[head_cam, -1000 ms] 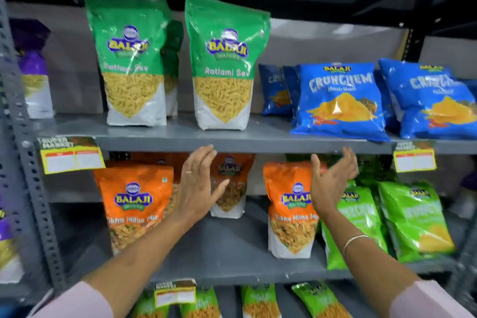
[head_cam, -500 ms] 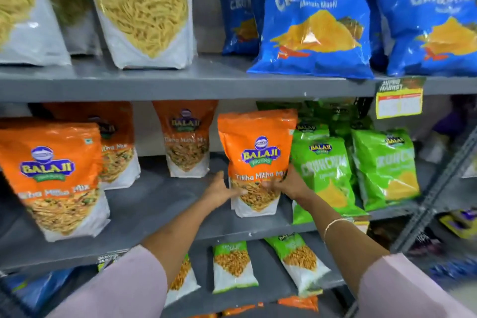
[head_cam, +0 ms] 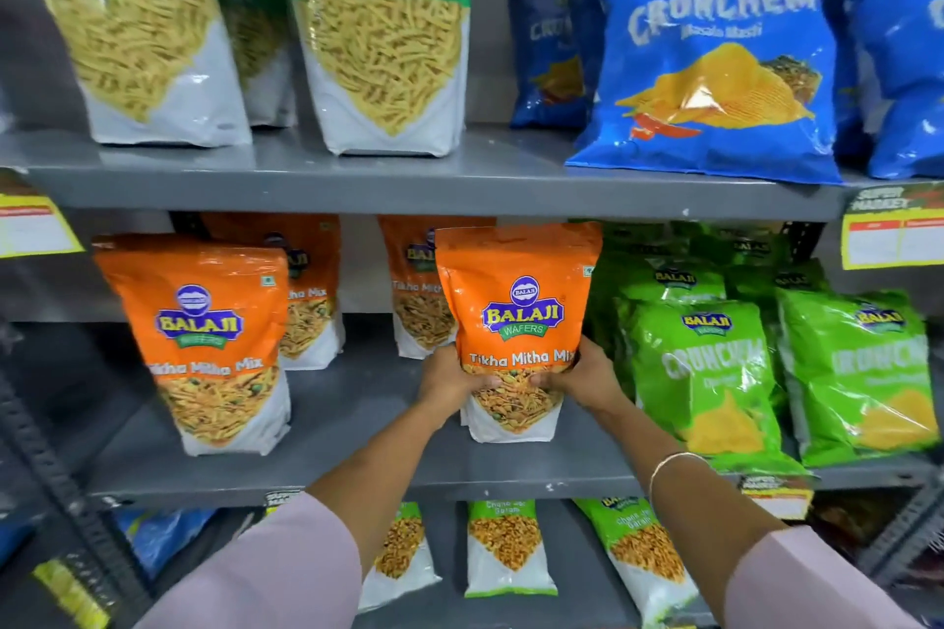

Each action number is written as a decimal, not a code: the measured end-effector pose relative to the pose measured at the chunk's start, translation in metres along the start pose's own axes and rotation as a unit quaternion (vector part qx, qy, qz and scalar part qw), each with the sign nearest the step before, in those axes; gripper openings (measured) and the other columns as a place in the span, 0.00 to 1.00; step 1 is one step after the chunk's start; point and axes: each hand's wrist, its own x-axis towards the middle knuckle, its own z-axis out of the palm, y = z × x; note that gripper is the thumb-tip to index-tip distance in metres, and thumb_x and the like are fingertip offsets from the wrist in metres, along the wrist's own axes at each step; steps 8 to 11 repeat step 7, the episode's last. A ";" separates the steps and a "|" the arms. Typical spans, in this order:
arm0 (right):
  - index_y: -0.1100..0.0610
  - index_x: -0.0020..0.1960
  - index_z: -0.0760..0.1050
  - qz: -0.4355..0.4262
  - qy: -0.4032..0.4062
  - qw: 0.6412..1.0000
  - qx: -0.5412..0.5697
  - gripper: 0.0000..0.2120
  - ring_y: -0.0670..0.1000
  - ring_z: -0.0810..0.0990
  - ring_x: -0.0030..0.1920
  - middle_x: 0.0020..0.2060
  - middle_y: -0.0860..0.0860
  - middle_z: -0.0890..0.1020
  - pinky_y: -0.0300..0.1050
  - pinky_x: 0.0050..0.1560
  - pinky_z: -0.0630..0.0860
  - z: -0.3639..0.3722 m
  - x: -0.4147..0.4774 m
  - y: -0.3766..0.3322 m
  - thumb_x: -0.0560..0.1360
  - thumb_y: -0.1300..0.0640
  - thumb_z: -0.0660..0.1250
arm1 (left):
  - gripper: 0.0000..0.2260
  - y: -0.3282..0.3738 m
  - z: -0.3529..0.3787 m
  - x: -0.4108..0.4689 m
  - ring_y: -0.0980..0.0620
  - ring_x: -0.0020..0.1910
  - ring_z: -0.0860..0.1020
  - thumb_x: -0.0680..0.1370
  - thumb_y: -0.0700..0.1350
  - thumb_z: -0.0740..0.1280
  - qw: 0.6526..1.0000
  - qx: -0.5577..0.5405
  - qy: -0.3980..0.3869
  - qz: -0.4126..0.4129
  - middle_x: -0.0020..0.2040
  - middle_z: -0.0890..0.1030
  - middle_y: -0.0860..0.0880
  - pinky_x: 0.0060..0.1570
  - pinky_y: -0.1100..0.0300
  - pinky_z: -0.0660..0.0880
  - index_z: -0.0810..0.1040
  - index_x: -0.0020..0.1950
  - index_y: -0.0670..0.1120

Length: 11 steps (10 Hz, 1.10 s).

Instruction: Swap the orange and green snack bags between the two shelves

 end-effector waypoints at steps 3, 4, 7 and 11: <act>0.60 0.60 0.71 0.004 -0.027 1.000 0.001 0.30 0.59 0.79 0.58 0.59 0.58 0.80 0.58 0.59 0.75 0.091 -0.012 -0.013 0.61 0.63 0.77 | 0.25 -0.045 -0.076 -0.007 0.42 0.59 0.79 0.65 0.43 0.77 0.999 0.031 0.026 -0.028 0.62 0.80 0.41 0.60 0.49 0.74 0.76 0.61 0.41; 0.60 0.61 0.71 0.006 -0.014 1.000 -0.006 0.30 0.59 0.79 0.58 0.59 0.59 0.80 0.59 0.60 0.75 0.100 -0.015 -0.014 0.61 0.63 0.77 | 0.26 -0.050 -0.082 -0.007 0.42 0.60 0.78 0.66 0.44 0.76 0.999 0.025 0.015 -0.022 0.63 0.79 0.41 0.61 0.49 0.73 0.75 0.62 0.42; 0.63 0.67 0.63 -0.005 0.082 0.996 -0.027 0.35 0.58 0.71 0.66 0.66 0.60 0.72 0.54 0.64 0.70 0.091 -0.030 -0.037 0.65 0.60 0.74 | 0.37 -0.046 -0.085 -0.013 0.42 0.68 0.70 0.71 0.54 0.69 0.998 0.037 0.053 0.001 0.71 0.69 0.43 0.66 0.45 0.70 0.56 0.73 0.43; 0.63 0.67 0.63 -0.005 0.082 0.996 -0.027 0.35 0.58 0.71 0.66 0.66 0.60 0.72 0.54 0.64 0.70 0.091 -0.030 -0.037 0.65 0.60 0.74 | 0.37 -0.046 -0.085 -0.013 0.42 0.68 0.70 0.71 0.54 0.69 0.998 0.037 0.053 0.001 0.71 0.69 0.43 0.66 0.45 0.70 0.56 0.73 0.43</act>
